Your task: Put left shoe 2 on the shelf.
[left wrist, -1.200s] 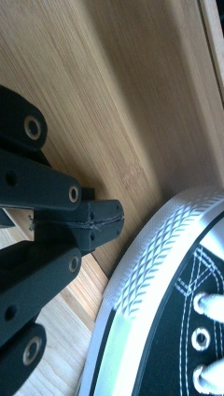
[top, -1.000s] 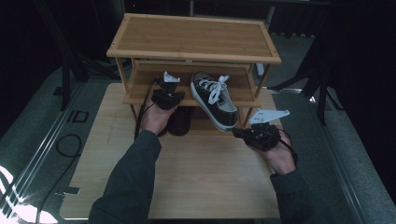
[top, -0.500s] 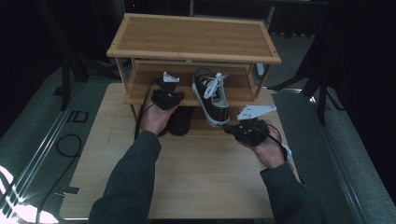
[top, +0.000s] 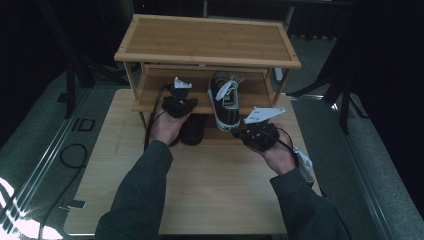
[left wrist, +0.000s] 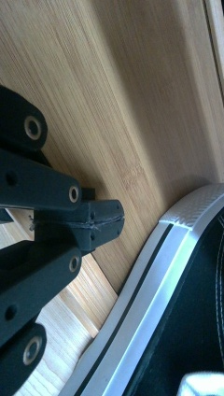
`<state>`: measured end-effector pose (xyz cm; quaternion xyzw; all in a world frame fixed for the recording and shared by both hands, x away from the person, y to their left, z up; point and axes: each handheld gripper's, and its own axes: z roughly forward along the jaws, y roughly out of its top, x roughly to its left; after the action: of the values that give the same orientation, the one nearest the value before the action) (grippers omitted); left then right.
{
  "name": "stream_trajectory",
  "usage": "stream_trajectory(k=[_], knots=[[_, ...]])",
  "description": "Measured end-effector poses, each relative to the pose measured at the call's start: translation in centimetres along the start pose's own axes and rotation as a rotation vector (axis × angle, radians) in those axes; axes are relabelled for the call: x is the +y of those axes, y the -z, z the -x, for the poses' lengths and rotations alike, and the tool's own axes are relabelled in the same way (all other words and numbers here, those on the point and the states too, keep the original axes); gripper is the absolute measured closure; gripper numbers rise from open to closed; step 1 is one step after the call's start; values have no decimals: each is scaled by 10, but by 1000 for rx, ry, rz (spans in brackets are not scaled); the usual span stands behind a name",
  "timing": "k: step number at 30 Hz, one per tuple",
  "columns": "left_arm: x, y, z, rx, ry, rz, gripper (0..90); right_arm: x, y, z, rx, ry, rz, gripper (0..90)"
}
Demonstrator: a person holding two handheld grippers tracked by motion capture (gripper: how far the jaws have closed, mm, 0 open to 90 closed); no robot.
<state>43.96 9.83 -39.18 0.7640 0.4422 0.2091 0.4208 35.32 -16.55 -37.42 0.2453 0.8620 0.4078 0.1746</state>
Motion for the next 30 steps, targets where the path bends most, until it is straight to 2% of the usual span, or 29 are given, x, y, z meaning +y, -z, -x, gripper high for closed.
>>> stream_trajectory(k=[3, 5, 9, 17, 19, 23, 24, 30], knots=[[0, 0, 0, 1, -5, -3, 900, 1, -4, 1, -39, 7, -6, 900], [0, 0, 0, -1, -6, -2, 900, 1, -4, 4, -20, -5, -1, 900], [0, 0, 0, 1, -7, -2, 900, 2, -5, 5, -28, 5, -3, 900], [0, 0, 0, 4, -6, 0, 900, -1, -3, 12, -51, -7, -5, 900], [0, 0, 0, 4, -5, 0, 900, -3, -2, 16, -81, -8, -11, 900], [0, 0, 0, 4, -5, -2, 900, -4, -2, 19, -91, -14, -10, 900], [0, 0, 0, 3, -3, -3, 900, -4, -4, 20, -122, -17, -12, 900], [0, 0, 0, 1, 2, 2, 900, -1, -11, 27, -91, -54, 4, 900]])
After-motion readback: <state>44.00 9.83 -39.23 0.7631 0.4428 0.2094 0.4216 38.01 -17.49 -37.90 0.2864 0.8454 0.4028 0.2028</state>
